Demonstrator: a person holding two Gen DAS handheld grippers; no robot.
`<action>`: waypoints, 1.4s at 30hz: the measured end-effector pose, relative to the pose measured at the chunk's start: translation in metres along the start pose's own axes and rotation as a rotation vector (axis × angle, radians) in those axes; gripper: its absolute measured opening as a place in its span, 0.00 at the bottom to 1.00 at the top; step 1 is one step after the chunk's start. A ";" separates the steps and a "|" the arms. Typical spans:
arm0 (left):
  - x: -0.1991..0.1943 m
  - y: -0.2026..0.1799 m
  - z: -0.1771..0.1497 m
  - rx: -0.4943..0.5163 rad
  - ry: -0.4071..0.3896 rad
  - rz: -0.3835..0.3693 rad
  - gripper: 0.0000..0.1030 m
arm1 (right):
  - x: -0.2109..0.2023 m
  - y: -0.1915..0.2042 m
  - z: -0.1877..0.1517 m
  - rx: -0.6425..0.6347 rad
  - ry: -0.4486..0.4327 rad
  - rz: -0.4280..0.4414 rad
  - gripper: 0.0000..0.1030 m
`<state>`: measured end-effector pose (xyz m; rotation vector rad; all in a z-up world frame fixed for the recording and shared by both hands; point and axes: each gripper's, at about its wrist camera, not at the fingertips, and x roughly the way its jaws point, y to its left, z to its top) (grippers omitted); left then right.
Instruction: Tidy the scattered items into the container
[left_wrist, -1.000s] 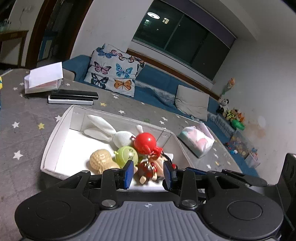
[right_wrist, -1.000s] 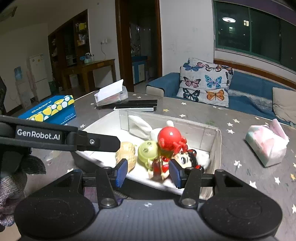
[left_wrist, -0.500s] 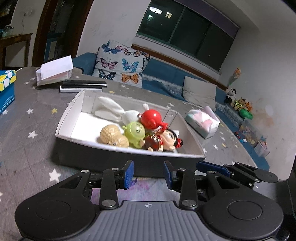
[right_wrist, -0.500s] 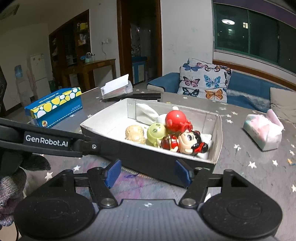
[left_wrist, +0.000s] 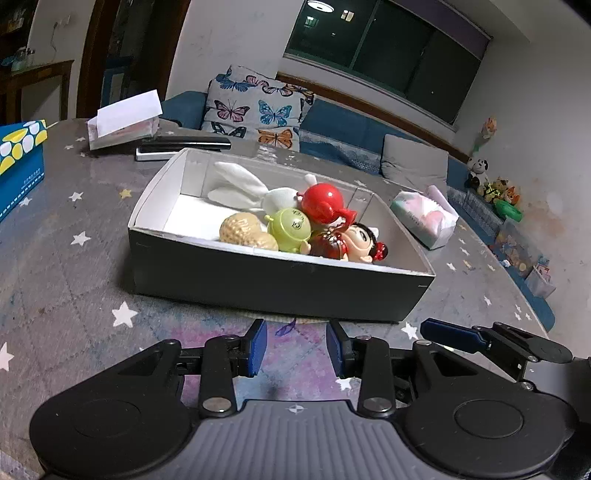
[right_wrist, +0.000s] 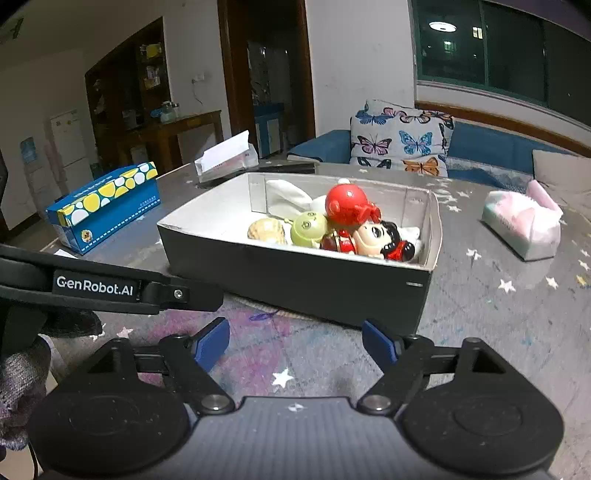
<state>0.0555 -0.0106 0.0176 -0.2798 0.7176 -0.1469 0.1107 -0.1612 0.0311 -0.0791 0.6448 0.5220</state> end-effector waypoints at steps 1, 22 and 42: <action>0.001 0.001 -0.001 -0.001 0.002 0.006 0.36 | 0.001 0.000 -0.001 0.001 0.001 0.000 0.83; 0.010 0.004 -0.002 0.028 0.007 0.059 0.36 | 0.012 0.000 -0.006 0.029 0.018 -0.025 1.00; 0.022 -0.002 -0.005 0.102 0.015 0.160 0.36 | 0.023 0.002 -0.008 0.053 0.040 -0.050 1.00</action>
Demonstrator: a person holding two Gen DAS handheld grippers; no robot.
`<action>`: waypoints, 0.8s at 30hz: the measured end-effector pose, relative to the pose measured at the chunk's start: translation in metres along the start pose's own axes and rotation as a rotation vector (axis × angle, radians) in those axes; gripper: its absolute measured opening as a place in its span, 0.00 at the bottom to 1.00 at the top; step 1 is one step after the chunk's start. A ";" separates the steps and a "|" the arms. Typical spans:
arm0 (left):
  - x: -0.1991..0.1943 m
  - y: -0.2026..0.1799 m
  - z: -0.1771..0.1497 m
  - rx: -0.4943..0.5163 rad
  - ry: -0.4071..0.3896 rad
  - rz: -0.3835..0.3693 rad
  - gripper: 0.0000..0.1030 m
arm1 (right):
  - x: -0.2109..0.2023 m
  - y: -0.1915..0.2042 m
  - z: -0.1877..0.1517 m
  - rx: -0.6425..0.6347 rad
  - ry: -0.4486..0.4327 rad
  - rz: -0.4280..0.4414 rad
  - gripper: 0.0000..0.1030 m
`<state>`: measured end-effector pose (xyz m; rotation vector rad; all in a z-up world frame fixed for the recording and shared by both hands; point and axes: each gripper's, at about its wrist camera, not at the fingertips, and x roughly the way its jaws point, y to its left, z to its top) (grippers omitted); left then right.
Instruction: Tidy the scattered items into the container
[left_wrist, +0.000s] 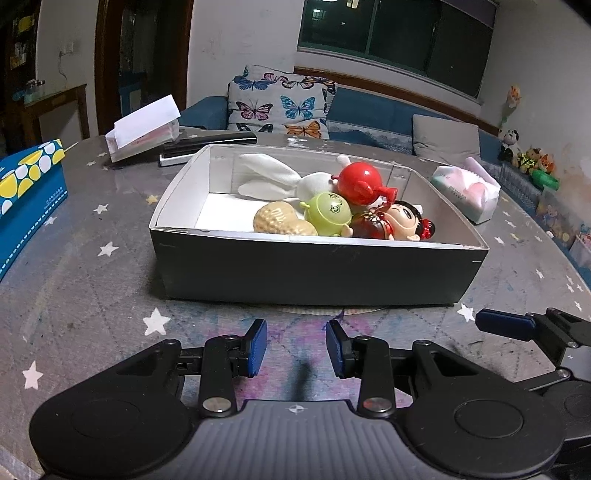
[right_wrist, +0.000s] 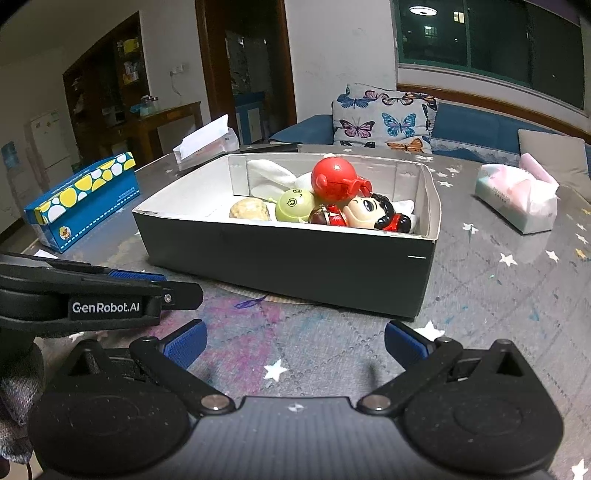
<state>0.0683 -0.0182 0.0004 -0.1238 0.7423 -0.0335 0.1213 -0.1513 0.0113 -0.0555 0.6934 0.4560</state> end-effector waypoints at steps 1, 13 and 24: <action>0.000 0.000 0.000 0.001 0.000 0.003 0.36 | 0.000 0.000 0.000 0.001 0.001 -0.001 1.00; 0.006 0.002 0.003 0.017 -0.007 0.043 0.36 | 0.006 0.005 0.004 -0.008 0.008 -0.027 1.00; 0.009 0.002 0.006 0.028 -0.011 0.058 0.36 | 0.013 0.011 0.008 -0.021 0.012 -0.042 1.00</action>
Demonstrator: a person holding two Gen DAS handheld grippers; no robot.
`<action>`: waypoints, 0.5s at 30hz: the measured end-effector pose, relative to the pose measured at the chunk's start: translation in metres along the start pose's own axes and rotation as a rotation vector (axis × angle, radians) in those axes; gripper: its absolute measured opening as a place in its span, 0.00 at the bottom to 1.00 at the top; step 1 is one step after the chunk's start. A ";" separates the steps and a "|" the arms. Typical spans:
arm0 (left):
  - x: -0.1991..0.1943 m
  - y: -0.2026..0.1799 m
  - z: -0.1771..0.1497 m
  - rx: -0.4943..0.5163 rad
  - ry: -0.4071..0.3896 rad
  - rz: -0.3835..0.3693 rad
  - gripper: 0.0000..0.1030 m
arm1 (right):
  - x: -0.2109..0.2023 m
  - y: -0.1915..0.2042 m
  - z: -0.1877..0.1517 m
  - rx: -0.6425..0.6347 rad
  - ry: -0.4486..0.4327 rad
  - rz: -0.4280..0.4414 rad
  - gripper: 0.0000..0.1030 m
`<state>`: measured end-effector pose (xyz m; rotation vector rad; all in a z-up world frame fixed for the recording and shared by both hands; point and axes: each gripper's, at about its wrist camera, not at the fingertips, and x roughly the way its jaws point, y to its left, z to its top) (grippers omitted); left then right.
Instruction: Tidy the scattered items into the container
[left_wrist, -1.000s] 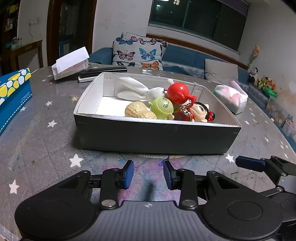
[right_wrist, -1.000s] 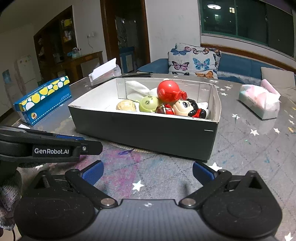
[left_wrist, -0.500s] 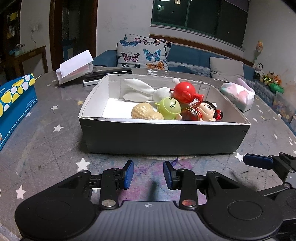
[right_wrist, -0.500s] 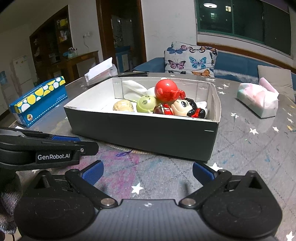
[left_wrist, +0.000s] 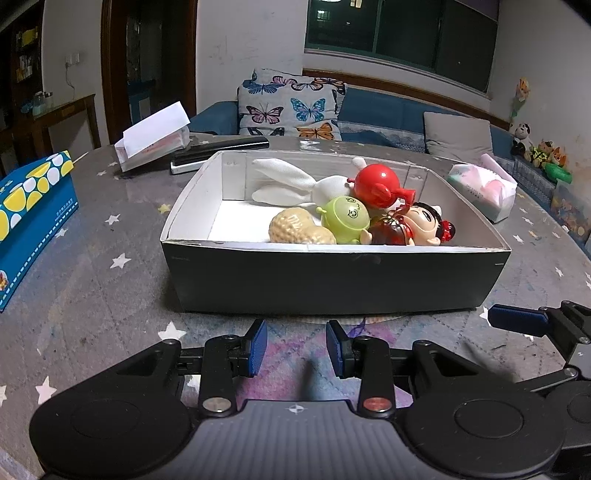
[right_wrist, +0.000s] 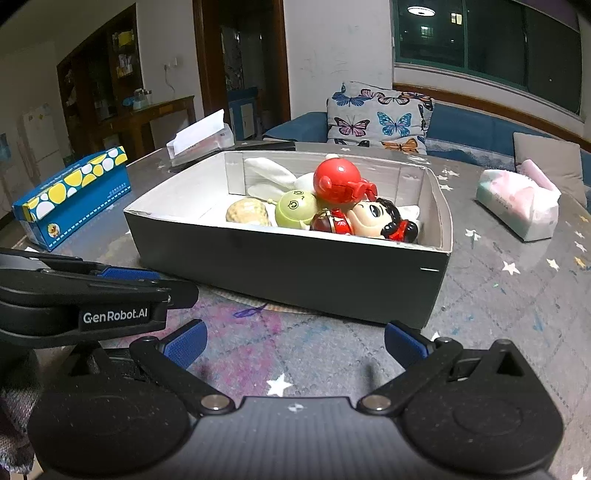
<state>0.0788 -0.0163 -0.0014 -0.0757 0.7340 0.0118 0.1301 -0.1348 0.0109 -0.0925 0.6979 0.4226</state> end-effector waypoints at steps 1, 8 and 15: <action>0.000 0.000 0.000 -0.001 0.000 0.000 0.36 | 0.000 0.000 0.000 -0.001 0.000 -0.003 1.00; 0.003 0.002 0.002 -0.003 0.000 0.004 0.36 | 0.004 0.000 0.004 0.010 0.005 -0.013 1.00; 0.007 0.003 0.003 -0.004 0.005 0.006 0.36 | 0.008 0.000 0.005 0.010 0.013 -0.015 1.00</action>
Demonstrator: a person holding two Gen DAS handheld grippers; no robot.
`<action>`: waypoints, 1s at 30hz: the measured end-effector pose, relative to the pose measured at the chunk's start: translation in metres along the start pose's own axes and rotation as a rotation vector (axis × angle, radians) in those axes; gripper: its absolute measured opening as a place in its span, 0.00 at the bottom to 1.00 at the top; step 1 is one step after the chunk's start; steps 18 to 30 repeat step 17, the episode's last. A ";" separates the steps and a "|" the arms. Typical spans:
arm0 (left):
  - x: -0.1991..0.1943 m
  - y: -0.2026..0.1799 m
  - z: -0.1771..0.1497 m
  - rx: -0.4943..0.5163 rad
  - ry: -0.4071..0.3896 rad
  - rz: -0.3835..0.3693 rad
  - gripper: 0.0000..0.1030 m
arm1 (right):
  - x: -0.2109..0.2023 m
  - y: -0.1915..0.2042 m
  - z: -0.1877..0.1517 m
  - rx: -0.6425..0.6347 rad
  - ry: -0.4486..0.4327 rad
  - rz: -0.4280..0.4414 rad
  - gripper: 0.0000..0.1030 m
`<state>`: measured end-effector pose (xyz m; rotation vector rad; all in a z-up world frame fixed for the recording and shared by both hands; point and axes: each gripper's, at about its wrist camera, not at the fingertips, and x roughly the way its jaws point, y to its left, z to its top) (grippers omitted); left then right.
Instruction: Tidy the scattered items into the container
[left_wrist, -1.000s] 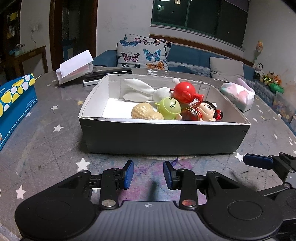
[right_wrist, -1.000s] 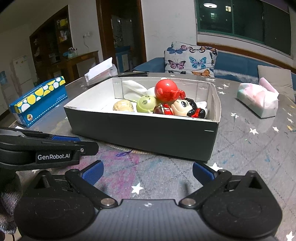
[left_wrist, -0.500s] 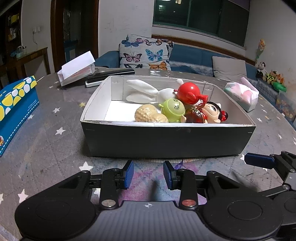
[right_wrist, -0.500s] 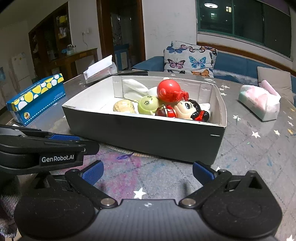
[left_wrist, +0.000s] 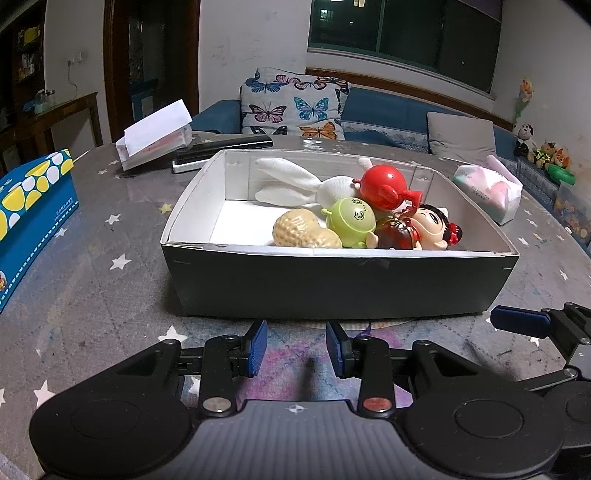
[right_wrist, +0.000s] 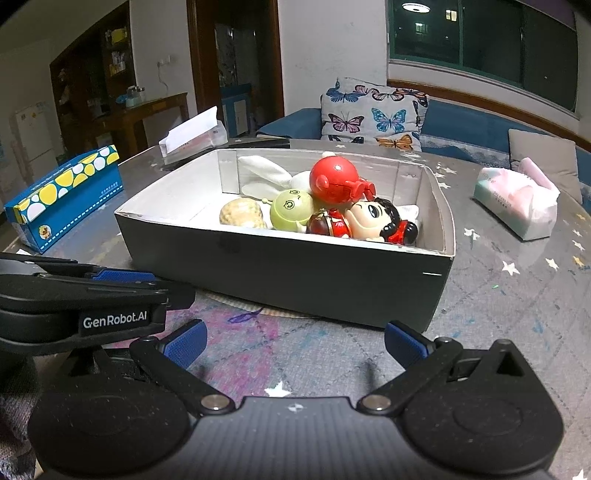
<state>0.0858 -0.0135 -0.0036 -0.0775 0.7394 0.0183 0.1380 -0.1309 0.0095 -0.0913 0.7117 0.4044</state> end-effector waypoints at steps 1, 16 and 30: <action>0.000 0.000 0.000 0.000 0.000 0.001 0.36 | 0.000 0.000 0.000 0.000 0.001 0.000 1.00; 0.001 0.000 0.002 -0.014 -0.011 -0.011 0.35 | 0.001 0.004 0.003 -0.004 -0.005 -0.002 1.00; 0.001 -0.001 0.002 -0.014 -0.014 -0.009 0.35 | 0.001 0.004 0.004 -0.005 -0.006 -0.002 1.00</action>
